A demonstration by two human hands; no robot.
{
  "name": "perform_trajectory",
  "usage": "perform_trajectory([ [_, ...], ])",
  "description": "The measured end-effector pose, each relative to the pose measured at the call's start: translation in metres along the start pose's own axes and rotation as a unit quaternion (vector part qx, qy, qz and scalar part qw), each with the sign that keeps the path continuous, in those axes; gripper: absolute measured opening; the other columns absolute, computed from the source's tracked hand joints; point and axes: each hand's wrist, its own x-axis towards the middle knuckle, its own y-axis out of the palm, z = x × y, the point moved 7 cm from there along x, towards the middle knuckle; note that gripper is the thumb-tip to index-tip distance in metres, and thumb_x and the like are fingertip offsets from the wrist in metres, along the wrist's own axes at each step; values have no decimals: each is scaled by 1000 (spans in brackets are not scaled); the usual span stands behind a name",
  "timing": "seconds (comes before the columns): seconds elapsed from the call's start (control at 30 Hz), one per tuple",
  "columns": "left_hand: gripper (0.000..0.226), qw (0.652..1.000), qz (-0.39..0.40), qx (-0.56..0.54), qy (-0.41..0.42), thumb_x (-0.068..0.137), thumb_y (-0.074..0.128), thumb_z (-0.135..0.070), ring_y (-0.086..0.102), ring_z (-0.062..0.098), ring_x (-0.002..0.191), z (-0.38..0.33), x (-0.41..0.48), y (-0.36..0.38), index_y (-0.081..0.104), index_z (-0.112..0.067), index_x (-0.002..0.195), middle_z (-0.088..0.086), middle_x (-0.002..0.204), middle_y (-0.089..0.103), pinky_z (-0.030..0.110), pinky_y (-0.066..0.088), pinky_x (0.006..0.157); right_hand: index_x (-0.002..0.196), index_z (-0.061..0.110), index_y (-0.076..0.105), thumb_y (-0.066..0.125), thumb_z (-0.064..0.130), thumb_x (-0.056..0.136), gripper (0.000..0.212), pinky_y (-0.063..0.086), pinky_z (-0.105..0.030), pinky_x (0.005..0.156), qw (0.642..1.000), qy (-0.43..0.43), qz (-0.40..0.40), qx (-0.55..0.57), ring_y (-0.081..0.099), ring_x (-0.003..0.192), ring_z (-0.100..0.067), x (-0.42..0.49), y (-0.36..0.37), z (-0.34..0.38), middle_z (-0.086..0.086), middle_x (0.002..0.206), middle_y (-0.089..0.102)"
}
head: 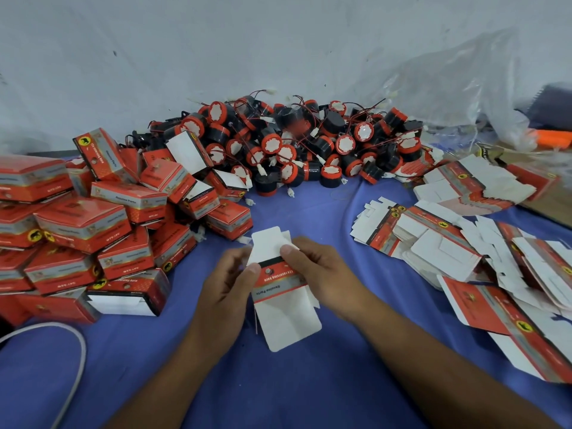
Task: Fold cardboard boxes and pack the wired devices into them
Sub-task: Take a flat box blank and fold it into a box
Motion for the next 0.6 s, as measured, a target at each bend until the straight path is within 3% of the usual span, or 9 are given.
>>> perform_trajectory([
  [0.1, 64, 998, -18, -58, 16, 92, 66, -22, 71, 18, 99, -5, 1, -3, 32, -30, 145, -2, 116, 70, 23, 57, 75, 101, 21, 66, 48, 30, 105, 21, 51, -39, 85, 999, -39, -7, 26, 63, 89, -16, -1, 1, 4, -5, 99, 65],
  [0.13, 67, 999, -20, -35, 25, 91, 68, -25, 71, 16, 99, -7, 0, -4, 32, -34, 146, -3, 117, 70, 24, 57, 75, 110, 18, 65, 46, 28, 106, 22, 51, -39, 87, 998, -44, -10, 32, 64, 91, -18, -2, 1, 5, -4, 102, 66],
  [0.27, 34, 965, -71, 213, 138, 87, 62, -46, 66, 6, 105, -22, -8, 0, 62, -34, 118, -17, 114, 69, 24, 55, 88, 114, 23, 53, 42, 39, 106, 22, 53, -33, 87, 991, -73, -75, -87, 64, 99, -10, -6, -3, 12, 8, 109, 65],
  [0.37, 37, 906, -110, 327, 243, 86, 64, -40, 60, 7, 111, -36, -13, 7, 71, -12, 109, -4, 120, 65, 14, 46, 97, 125, 21, 47, 43, 60, 93, 50, 53, -38, 91, 985, -23, -125, -116, 60, 106, -13, -6, -9, 9, 6, 116, 60],
  [0.43, 41, 867, -98, 387, 297, 85, 67, -38, 59, 20, 109, -41, -14, 17, 73, 0, 100, 8, 121, 65, 24, 46, 97, 127, 24, 49, 41, 63, 96, 50, 54, -40, 93, 993, 34, -98, -55, 64, 104, -17, -6, -5, 1, 5, 112, 65],
  [0.5, 42, 854, -53, 405, 323, 85, 67, -40, 56, 28, 102, -43, -16, 27, 73, -1, 98, 9, 124, 63, 24, 40, 98, 121, 22, 59, 43, 66, 95, 54, 54, -46, 95, 991, 99, -36, 79, 67, 106, -25, -7, 8, -9, -4, 111, 71],
  [0.6, 39, 889, 47, 363, 275, 94, 56, -41, 50, 18, 98, -38, -19, 38, 65, -17, 124, -9, 137, 57, 24, 39, 95, 99, 27, 69, 55, 64, 85, 41, 57, -34, 75, 980, 98, 20, 171, 70, 93, -23, -9, 17, -4, -6, 98, 72],
])
